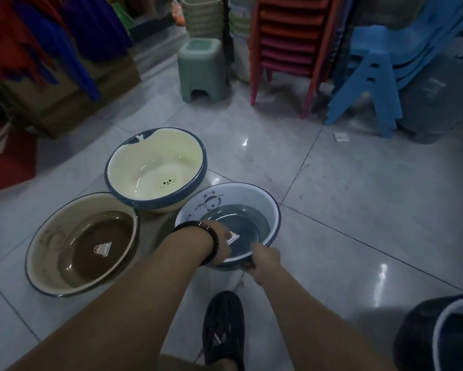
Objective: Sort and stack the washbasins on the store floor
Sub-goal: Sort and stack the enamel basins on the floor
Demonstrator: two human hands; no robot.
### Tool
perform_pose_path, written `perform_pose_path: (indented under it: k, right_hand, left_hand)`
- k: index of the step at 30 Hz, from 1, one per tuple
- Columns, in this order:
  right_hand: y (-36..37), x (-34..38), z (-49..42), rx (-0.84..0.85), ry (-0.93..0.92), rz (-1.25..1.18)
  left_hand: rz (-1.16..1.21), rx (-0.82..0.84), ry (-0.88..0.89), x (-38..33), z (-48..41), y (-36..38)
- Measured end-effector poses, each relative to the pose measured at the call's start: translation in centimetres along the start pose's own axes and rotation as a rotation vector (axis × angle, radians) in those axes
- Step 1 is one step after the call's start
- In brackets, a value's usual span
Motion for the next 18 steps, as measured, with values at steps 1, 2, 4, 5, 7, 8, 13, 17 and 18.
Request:
perform_pose_path:
  k: [1, 2, 4, 5, 7, 8, 13, 17, 18]
  right_hand:
    - [-0.4, 0.3, 0.7, -0.027, -0.016, 0.013]
    - [-0.8, 0.6, 1.3, -0.054, -0.034, 0.021]
    - [-1.9, 1.3, 3.1, -0.097, -0.071, 0.015]
    - [-2.7, 1.9, 4.2, -0.113, -0.095, -0.001]
    - [-4.2, 3.5, 6.5, -0.119, -0.153, -0.054]
    - [-5.1, 4.4, 7.8, -0.122, -0.180, -0.088]
    - [-10.5, 8.5, 14.0, -0.160, -0.330, -0.290]
    - [-15.3, 9.8, 17.4, -0.239, -0.398, -0.423]
    - [-16.5, 9.9, 18.0, -0.259, -0.389, -0.459]
  left_hand:
    - [-0.016, 0.011, -0.029, -0.1, 0.0, 0.1]
    - [-0.035, 0.014, -0.045, -0.2, 0.2, 0.1]
    - [-0.038, 0.028, -0.062, -0.5, 1.3, 0.0]
    - [-0.031, 0.029, -0.064, -0.9, 2.2, -0.1]
    - [0.020, 0.045, -0.088, -1.6, 4.2, -0.1]
    - [0.051, 0.053, -0.103, -2.2, 5.2, 0.0]
    - [0.511, 0.182, -0.182, -5.9, 9.2, 1.4]
    - [0.922, 0.270, -0.132, -11.7, 10.8, 3.5]
    - [1.012, 0.270, -0.110, -13.5, 11.3, 3.9]
Point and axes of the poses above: each hand's wrist, its own z-axis away from the middle knuckle, its own y-axis out of the palm, x = y × z, the point moved 4 cm from there along -z, towards the middle knuckle, and after that the axes turned 10 degrees about -y, right-handed, at the moved point
